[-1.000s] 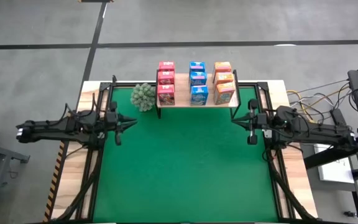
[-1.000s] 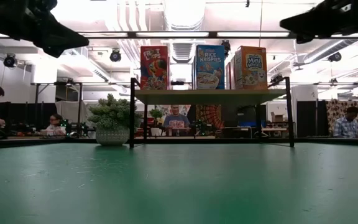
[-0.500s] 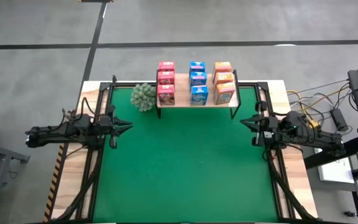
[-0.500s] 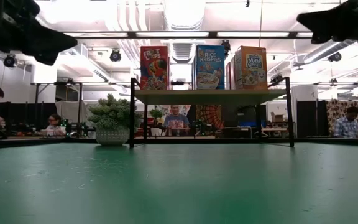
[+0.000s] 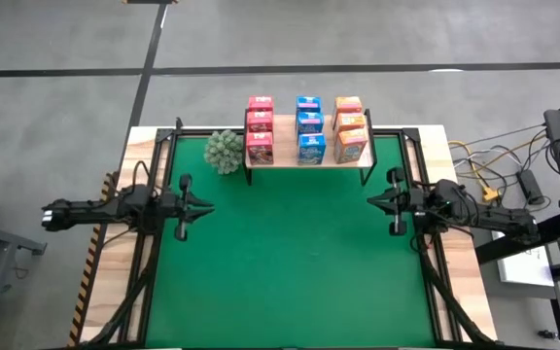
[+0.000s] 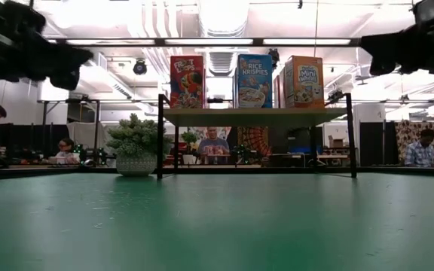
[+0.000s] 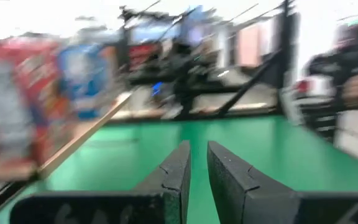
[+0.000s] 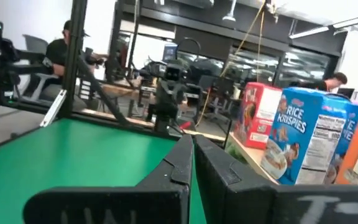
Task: Stack cereal on shelf
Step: Return to Home Position
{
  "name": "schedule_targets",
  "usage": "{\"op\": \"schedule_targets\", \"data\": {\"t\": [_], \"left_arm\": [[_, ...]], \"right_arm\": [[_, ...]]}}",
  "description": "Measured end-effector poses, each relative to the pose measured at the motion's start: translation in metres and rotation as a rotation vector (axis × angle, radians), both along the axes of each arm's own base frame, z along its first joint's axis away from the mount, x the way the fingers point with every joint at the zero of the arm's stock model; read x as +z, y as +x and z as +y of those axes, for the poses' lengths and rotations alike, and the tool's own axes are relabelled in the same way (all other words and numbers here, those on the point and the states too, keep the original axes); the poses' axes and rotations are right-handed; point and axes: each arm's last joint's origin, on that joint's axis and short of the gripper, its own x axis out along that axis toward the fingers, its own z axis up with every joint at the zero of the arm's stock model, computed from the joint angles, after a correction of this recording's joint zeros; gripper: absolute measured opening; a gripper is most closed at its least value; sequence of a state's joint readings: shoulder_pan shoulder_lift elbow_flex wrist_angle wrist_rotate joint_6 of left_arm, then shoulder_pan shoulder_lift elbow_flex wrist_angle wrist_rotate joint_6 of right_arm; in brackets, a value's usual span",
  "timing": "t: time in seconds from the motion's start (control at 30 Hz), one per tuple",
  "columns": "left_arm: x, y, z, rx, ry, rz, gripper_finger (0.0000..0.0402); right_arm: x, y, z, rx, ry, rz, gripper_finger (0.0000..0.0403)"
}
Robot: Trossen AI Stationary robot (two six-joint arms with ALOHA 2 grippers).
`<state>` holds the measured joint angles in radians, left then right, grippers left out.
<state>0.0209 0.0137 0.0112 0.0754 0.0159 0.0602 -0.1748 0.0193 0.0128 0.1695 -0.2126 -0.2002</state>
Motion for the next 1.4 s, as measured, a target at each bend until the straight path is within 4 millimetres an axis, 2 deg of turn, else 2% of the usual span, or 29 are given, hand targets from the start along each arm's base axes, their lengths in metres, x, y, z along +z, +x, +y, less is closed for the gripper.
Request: {"op": "schedule_targets", "data": {"t": [0.1,0.27,0.5,1.4], "left_arm": [[0.004,-0.0008,-0.0019,-0.064,0.021,-0.04,0.0037],[0.0041,-0.0008,0.0018,0.06,-0.014,-0.041,0.0037],[0.003,0.0,0.003,0.102,-0.018,-0.029,0.0037],[0.0031,0.0,0.0031,0.103,-0.018,-0.03,0.0037]], "right_arm": [[-0.0005,0.0002,-0.0002,0.002,0.039,0.006,0.0009],[-0.0016,0.0009,-0.0005,0.0,0.045,0.019,0.0009],[-0.0018,0.0009,-0.0005,0.024,0.202,0.026,0.0009],[-0.0022,0.001,-0.0005,0.022,0.192,0.027,0.0009]]}}
